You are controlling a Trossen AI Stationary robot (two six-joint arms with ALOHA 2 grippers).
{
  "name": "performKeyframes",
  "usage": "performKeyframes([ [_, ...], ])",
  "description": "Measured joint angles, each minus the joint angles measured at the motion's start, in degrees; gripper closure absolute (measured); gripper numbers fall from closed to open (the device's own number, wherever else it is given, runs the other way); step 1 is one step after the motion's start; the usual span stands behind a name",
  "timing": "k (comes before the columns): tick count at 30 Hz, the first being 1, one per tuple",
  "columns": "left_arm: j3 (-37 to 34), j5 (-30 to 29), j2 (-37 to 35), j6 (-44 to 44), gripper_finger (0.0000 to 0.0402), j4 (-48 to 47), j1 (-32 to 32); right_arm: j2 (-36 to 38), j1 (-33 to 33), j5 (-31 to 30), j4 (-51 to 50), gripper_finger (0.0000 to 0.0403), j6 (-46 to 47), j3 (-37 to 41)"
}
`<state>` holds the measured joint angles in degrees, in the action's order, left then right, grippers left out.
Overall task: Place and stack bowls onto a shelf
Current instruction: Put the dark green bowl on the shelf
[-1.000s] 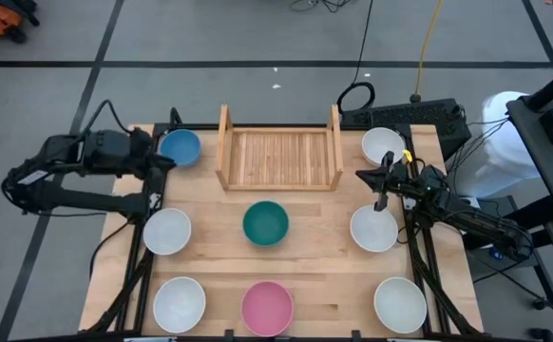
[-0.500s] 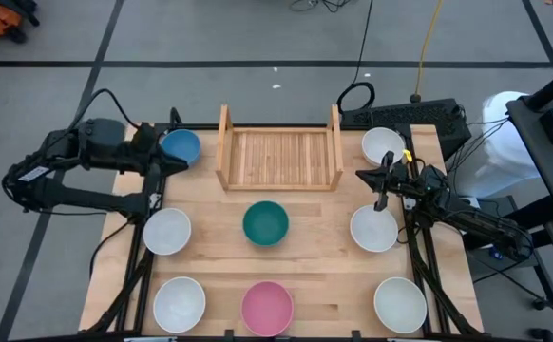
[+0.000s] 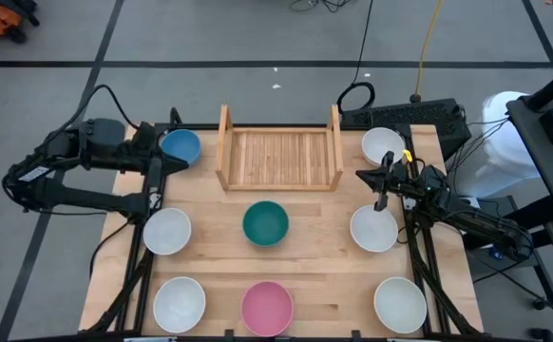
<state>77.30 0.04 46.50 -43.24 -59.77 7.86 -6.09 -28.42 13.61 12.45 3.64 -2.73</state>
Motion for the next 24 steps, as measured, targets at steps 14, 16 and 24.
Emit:
performKeyframes([
  [14,0.0,6.3,2.6,9.8,0.0321,0.0,0.0,0.0,0.0,0.0,0.6,0.0403,0.0,0.0],
  [16,0.0,8.4,3.7,12.0,0.0321,0.0,-0.1,0.0,0.0,0.0,1.0,0.0403,0.0,0.0],
  [24,0.0,20.1,8.9,20.9,0.0373,0.0,-0.5,0.0,0.0,0.0,3.9,0.0403,0.0,0.0],
])
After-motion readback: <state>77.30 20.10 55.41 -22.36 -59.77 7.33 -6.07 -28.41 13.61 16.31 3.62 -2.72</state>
